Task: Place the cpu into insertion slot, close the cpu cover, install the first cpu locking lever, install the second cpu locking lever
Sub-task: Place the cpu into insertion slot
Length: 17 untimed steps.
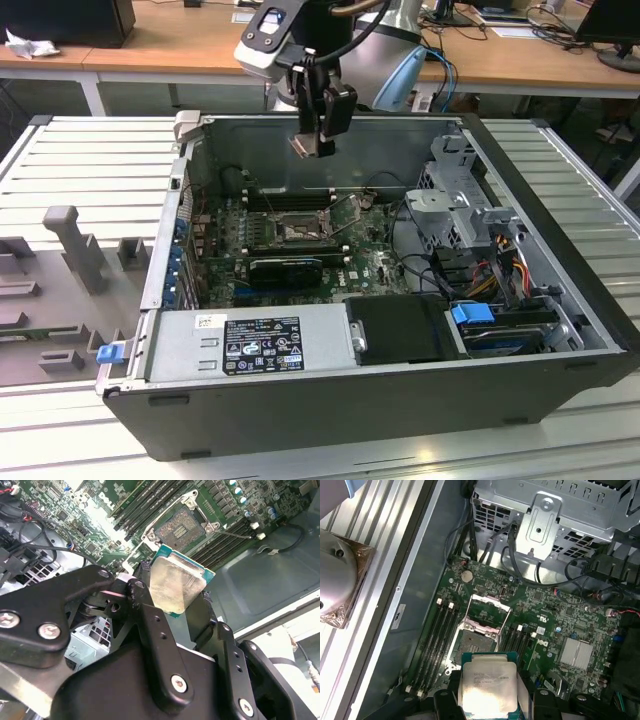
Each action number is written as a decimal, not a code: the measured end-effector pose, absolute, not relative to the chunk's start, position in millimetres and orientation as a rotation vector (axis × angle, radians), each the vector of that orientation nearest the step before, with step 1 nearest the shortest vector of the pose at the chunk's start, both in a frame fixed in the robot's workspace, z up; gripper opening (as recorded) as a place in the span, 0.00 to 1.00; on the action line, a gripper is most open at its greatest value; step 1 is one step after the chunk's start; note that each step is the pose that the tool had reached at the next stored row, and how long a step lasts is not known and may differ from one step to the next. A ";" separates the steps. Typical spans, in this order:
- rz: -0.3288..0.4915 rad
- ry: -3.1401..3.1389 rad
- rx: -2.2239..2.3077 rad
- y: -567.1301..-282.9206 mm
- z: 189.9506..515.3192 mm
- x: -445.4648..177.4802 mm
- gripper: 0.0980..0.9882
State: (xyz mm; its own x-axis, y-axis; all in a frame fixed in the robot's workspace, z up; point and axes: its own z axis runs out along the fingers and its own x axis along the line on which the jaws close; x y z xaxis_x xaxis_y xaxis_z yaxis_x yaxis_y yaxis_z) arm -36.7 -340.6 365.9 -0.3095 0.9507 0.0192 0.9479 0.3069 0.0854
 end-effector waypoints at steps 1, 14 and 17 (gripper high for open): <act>0.125 2.507 1.831 -340.6 365.9 -36.7 0.48; 0.122 2.407 1.954 -340.6 365.7 -36.7 0.48; 0.121 2.387 1.977 -340.6 365.5 -36.7 0.48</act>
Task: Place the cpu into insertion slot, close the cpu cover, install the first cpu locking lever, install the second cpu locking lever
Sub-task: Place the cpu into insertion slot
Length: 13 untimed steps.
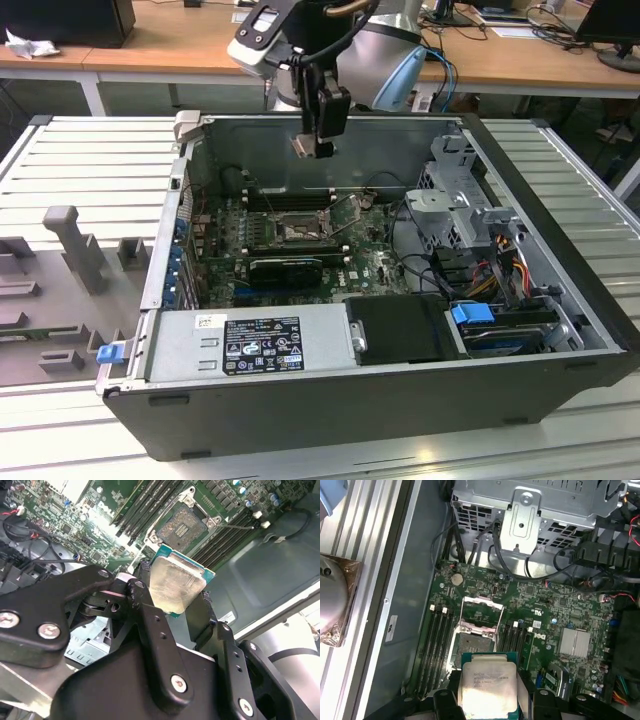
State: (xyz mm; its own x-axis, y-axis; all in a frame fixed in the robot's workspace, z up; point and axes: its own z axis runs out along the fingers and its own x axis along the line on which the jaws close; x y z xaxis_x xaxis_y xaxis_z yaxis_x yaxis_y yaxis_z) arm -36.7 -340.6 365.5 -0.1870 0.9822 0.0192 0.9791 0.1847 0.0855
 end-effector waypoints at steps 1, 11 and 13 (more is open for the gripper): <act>0.121 2.373 1.993 -340.6 365.4 -36.7 0.48; 0.119 2.282 2.090 -340.7 347.5 -36.8 0.48; 0.122 2.280 2.089 -340.9 344.7 -36.8 0.48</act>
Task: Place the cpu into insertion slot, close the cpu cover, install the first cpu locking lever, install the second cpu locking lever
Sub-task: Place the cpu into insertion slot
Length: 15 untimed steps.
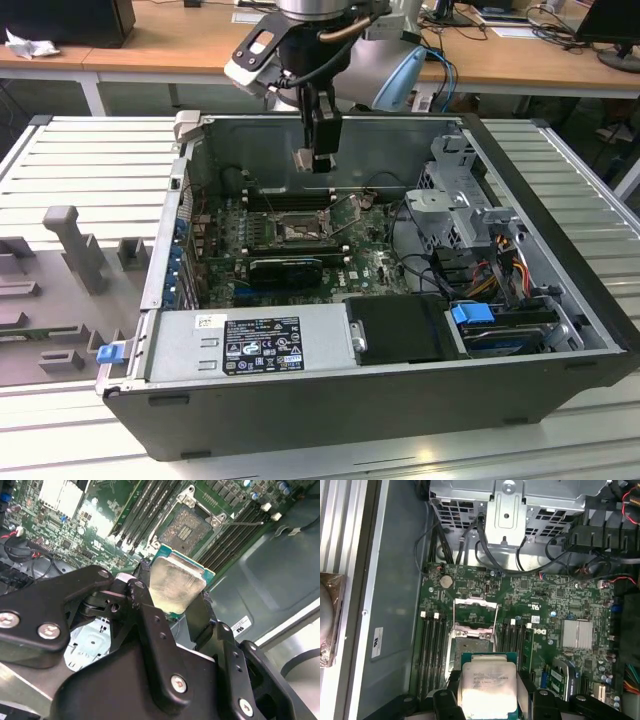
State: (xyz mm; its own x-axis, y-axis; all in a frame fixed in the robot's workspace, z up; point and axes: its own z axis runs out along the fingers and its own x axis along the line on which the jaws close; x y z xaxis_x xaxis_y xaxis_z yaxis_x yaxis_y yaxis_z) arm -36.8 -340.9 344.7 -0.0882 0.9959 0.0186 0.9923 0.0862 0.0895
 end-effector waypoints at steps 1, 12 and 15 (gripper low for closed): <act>0.129 2.276 2.085 -341.0 342.2 -36.9 0.48; 0.129 2.226 2.134 -340.1 320.5 -38.5 0.48; 0.129 2.225 2.134 -340.0 309.4 -39.0 0.48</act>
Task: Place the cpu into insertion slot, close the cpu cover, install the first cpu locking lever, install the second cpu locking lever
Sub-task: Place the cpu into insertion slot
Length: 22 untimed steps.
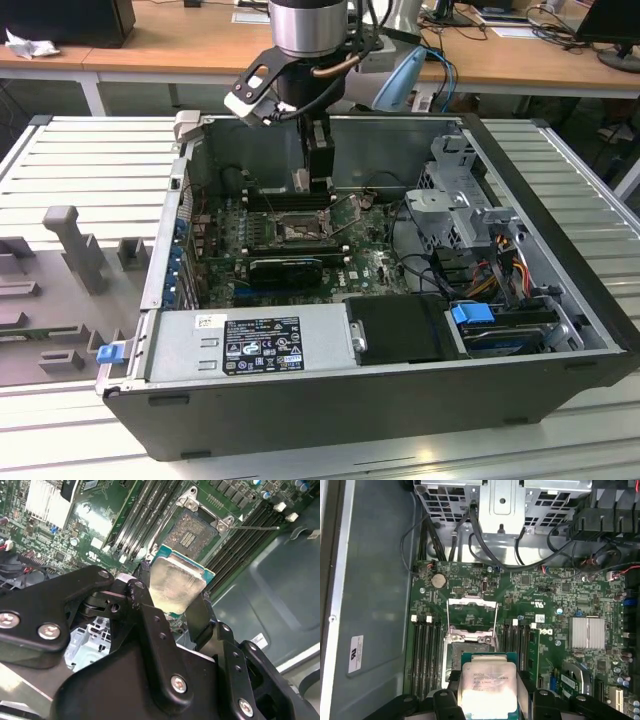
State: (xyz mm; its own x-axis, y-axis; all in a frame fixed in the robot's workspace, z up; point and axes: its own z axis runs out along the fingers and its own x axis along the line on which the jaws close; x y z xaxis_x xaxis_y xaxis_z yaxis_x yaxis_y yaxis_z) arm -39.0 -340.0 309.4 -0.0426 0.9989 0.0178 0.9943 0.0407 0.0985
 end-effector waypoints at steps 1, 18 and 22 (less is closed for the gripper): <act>0.129 2.225 2.134 -340.0 307.1 -39.2 0.48; 0.128 2.198 2.161 -333.7 266.2 -42.0 0.48; 0.128 2.200 2.159 -333.6 257.6 -42.4 0.48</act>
State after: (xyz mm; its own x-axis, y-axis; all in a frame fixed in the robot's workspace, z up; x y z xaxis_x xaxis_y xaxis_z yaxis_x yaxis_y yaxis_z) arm -42.4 -333.6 257.6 -0.0200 0.9996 0.0178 0.9950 0.0182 0.0986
